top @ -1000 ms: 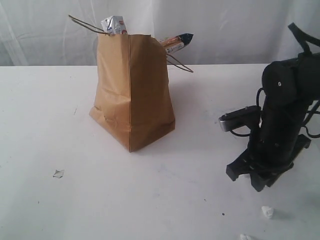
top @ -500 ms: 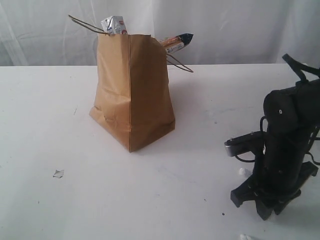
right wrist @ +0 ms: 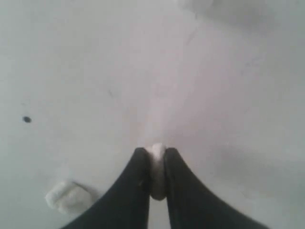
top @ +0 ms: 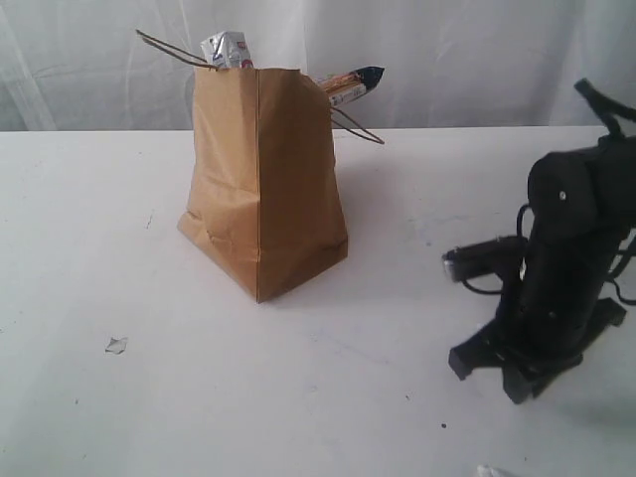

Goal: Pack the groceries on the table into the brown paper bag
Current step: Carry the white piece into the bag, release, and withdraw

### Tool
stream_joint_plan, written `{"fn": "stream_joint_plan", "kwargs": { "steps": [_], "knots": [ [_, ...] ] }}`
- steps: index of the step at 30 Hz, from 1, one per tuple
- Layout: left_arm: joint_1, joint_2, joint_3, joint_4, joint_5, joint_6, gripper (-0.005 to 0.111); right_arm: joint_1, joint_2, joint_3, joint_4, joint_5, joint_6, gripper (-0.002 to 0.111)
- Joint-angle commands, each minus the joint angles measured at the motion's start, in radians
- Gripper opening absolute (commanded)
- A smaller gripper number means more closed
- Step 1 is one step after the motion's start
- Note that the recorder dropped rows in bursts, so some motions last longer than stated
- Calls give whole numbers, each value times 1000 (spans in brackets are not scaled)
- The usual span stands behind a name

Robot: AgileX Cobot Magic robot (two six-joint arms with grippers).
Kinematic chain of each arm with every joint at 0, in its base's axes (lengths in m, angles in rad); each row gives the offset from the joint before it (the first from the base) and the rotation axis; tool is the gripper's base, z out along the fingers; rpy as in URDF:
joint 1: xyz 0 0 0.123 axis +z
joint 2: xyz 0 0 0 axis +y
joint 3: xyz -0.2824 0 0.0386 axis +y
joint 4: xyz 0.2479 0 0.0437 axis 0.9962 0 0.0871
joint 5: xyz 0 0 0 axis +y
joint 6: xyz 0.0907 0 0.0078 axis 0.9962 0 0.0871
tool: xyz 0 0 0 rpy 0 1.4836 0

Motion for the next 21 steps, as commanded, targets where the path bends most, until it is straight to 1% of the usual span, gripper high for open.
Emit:
{"fn": "stream_joint_plan", "kwargs": {
  "steps": [1, 4, 7, 8, 9, 10, 11, 12, 13, 14, 15, 17, 19, 21],
  "knots": [
    [-5, -5, 3, 21, -3, -1, 0, -1, -64, -113, 106, 12, -11, 0],
    [-5, -5, 3, 21, -3, -1, 0, -1, -109, -217, 260, -30, -27, 0],
    [-5, -5, 3, 21, -3, -1, 0, -1, -145, -299, 482, -197, -98, 0],
    [-5, -5, 3, 21, -3, -1, 0, -1, -155, -334, 717, -364, -248, 0],
    [-5, -5, 3, 21, -3, -1, 0, -1, -155, -344, 864, -422, -327, 0],
    [-5, -5, 3, 21, -3, -1, 0, -1, -145, -363, 1182, -510, -552, 0],
    [-5, -5, 3, 21, -3, -1, 0, -1, -135, -368, 1306, -523, -672, 0],
    [-5, -5, 3, 21, -3, -1, 0, -1, -112, -387, 1598, -500, -903, 0],
    [-5, -5, 3, 21, -3, -1, 0, -1, -100, -395, 1698, -469, -989, 0],
    [-5, -5, 3, 21, -3, -1, 0, -1, -59, -433, 1720, -395, -1102, 0],
    [-5, -5, 3, 21, -3, -1, 0, -1, -34, -453, 1720, -370, -1122, 0],
    [-5, -5, 3, 21, -3, -1, 0, -1, 61, -523, 1720, -267, -1175, 0],
    [-5, -5, 3, 21, -3, -1, 0, -1, 113, -570, 1720, -273, -1232, 0],
    [-5, -5, 3, 21, -3, -1, 0, -1, 148, -605, 1720, -310, -1232, 0]
  ]
}}
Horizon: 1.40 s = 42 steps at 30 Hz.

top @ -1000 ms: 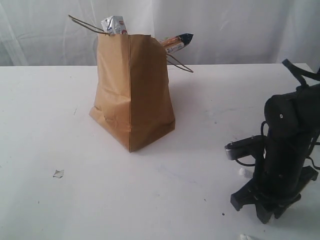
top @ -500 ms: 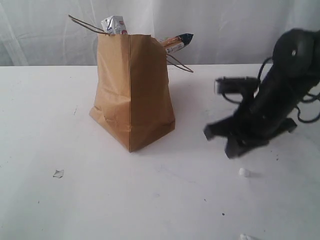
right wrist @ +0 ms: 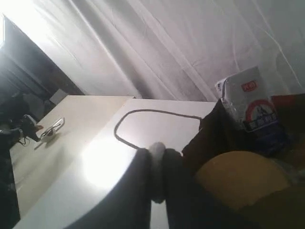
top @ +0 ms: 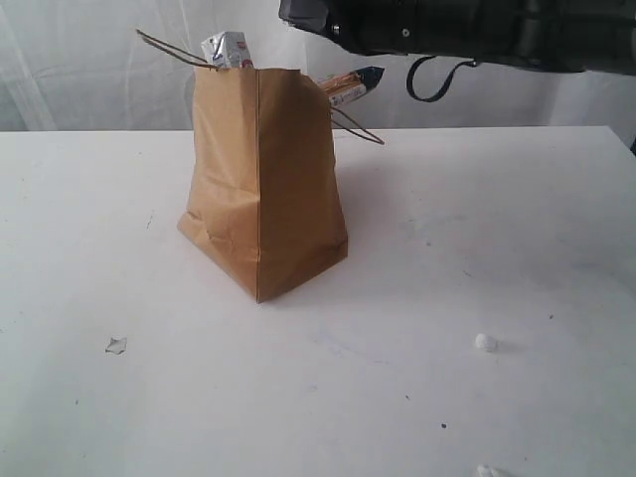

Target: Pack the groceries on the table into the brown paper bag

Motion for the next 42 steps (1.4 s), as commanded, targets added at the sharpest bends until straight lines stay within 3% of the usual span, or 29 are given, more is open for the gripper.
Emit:
{"fn": "stream_joint_plan", "kwargs": {
  "steps": [1, 10, 17, 24, 31, 33, 37, 39, 42],
  "knots": [
    [-5, -5, 3, 21, -3, -1, 0, -1, 65, -71, 10, -30, -44, 0],
    [-5, -5, 3, 21, -3, -1, 0, 69, 149, -142, 10, -132, -44, 1],
    [-5, -5, 3, 21, -3, -1, 0, 81, 160, -142, 10, -128, -46, 28],
    [-5, -5, 3, 21, -3, -1, 0, 75, 139, -142, -3, -122, -45, 31],
    [-5, -5, 3, 21, -3, -1, 0, 10, 21, -142, -633, -28, 357, 30],
    [-5, -5, 3, 21, -3, -1, 0, -14, -36, -142, -836, -26, 484, 24],
    [-5, -5, 3, 21, -3, -1, 0, -63, -151, -142, -1244, 29, 729, 3],
    [-5, -5, 3, 21, -3, -1, 0, -84, -189, -142, -1380, 136, 801, 0],
    [-5, -5, 3, 21, -3, -1, 0, -106, -204, -131, -1529, 461, 817, 0]
  ]
}}
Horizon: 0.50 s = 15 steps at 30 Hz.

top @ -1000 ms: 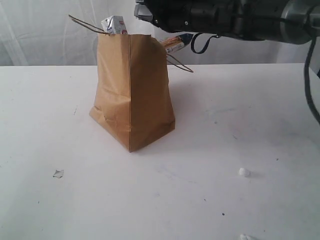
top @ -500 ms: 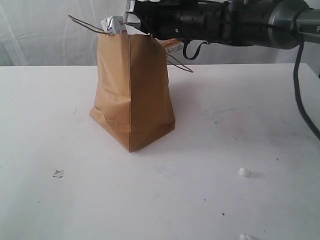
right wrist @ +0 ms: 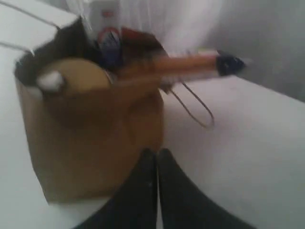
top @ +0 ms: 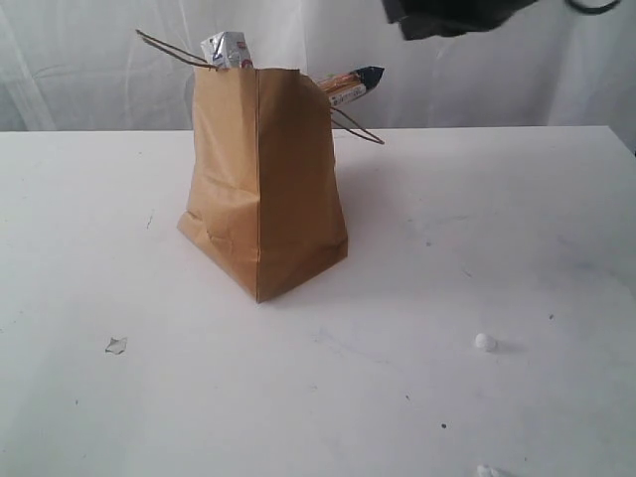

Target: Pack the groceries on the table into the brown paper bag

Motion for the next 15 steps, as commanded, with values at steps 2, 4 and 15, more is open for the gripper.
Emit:
{"fn": "stream_joint_plan", "kwargs": {
  "steps": [2, 4, 15],
  "knots": [
    [-5, -5, 3, 21, -3, -1, 0, -32, -21, 63, -241, 446, 67, 0],
    [-5, -5, 3, 21, -3, -1, 0, -32, -27, 147, -228, 446, 69, 0],
    [-5, -5, 3, 21, -3, -1, 0, -22, -10, 486, -286, 157, 81, 1]
  ]
}}
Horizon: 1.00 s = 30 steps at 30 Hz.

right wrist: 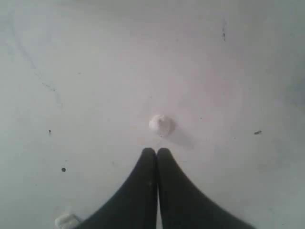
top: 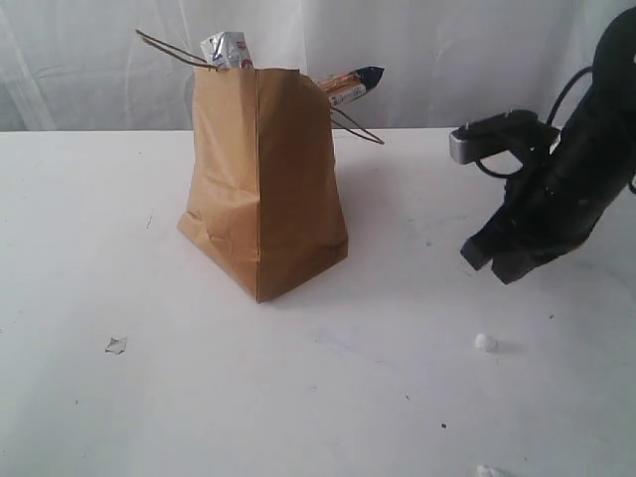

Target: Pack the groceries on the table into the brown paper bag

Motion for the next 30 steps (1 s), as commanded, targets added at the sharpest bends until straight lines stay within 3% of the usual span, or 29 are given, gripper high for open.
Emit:
{"fn": "stream_joint_plan", "kwargs": {
  "steps": [1, 7, 18, 20, 23, 25, 30],
  "knots": [
    [-5, -5, 3, 21, -3, -1, 0, 0, 32, 33, 22, -6, -53, 8],
    [-5, -5, 3, 21, -3, -1, 0, 0, 116, 35, 23, -47, -53, 37],
    [-5, -5, 3, 21, -3, -1, 0, 0, 295, 35, 29, -105, -53, 38],
    [-5, -5, 3, 21, -3, -1, 0, 0, 298, 35, 27, -105, -48, 34],
    [-5, -5, 3, 21, -3, -1, 0, 0, 275, 21, 38, -46, -42, 8],
    [-5, -5, 3, 21, -3, -1, 0, 0, 237, -7, 63, 24, -42, 0],
    [-5, -5, 3, 21, -3, -1, 0, 0, 149, -79, 229, 81, -47, 0]
  ]
}}
